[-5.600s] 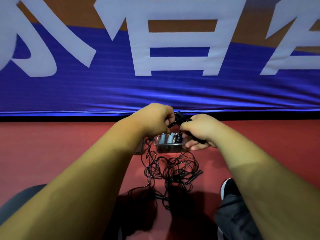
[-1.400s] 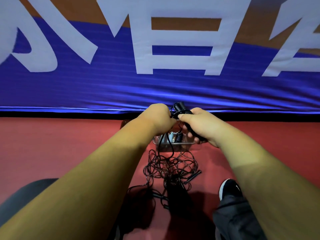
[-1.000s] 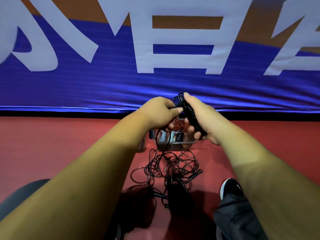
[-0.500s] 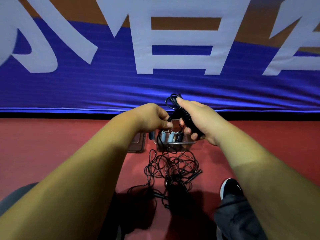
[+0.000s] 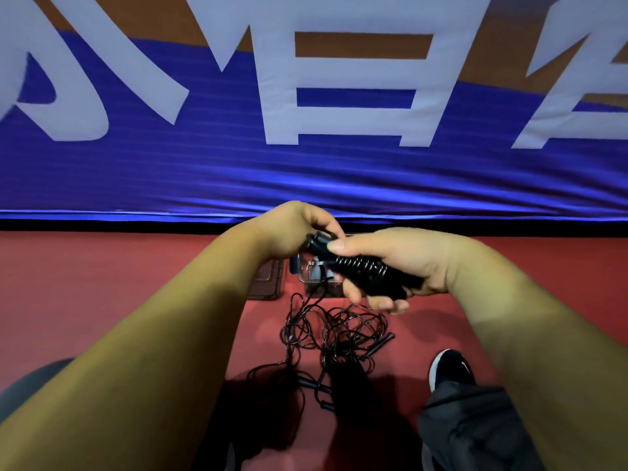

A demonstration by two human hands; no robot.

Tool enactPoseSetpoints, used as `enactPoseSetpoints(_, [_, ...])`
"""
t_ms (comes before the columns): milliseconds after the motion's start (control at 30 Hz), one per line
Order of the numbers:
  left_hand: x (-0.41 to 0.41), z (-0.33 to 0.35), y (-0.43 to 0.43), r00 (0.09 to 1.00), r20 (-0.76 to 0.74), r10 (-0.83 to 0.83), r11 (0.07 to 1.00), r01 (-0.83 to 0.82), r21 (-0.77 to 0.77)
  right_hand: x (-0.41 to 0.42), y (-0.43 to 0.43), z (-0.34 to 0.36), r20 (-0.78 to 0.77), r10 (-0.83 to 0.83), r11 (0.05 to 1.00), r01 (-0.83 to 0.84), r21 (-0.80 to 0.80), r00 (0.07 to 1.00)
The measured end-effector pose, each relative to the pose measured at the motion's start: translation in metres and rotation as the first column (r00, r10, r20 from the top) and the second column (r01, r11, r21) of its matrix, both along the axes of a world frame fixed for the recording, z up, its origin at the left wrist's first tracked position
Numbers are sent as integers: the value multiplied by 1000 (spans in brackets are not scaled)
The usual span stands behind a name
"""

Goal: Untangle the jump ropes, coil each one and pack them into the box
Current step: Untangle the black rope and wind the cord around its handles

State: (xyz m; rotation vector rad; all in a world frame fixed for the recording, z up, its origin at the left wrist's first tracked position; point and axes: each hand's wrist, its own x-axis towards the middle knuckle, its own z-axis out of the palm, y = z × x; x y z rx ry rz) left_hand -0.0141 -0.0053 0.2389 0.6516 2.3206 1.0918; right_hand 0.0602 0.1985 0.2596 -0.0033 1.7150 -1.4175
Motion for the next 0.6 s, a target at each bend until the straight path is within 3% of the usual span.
enactPoseSetpoints(100, [4, 11, 11, 999, -7, -41, 998, 42, 46, 3, 0, -5, 44, 190, 955, -195, 224, 981])
enactPoseSetpoints(200, [8, 15, 21, 986, -121, -112, 994, 109, -32, 0, -2, -18, 71, 209, 890, -220, 401, 975])
enactPoseSetpoints(300, [10, 16, 28, 964, -256, -70, 997, 57, -61, -6, 1, -24, -13, 93, 844, -72, 531, 996])
enactPoseSetpoints(400, [11, 16, 31, 944, -319, -80, 993, 47, -109, -11, 5, -33, -155, -52, 821, 131, 555, 986])
enactPoseSetpoints(533, [17, 14, 35, 944, -306, -121, 956, 27, -293, -16, 8, -42, -309, -100, 785, 265, 559, 946])
enactPoseSetpoints(600, [19, 12, 37, 969, -228, -98, 942, 16, -336, -15, 9, -39, -364, -66, 774, 278, 569, 929])
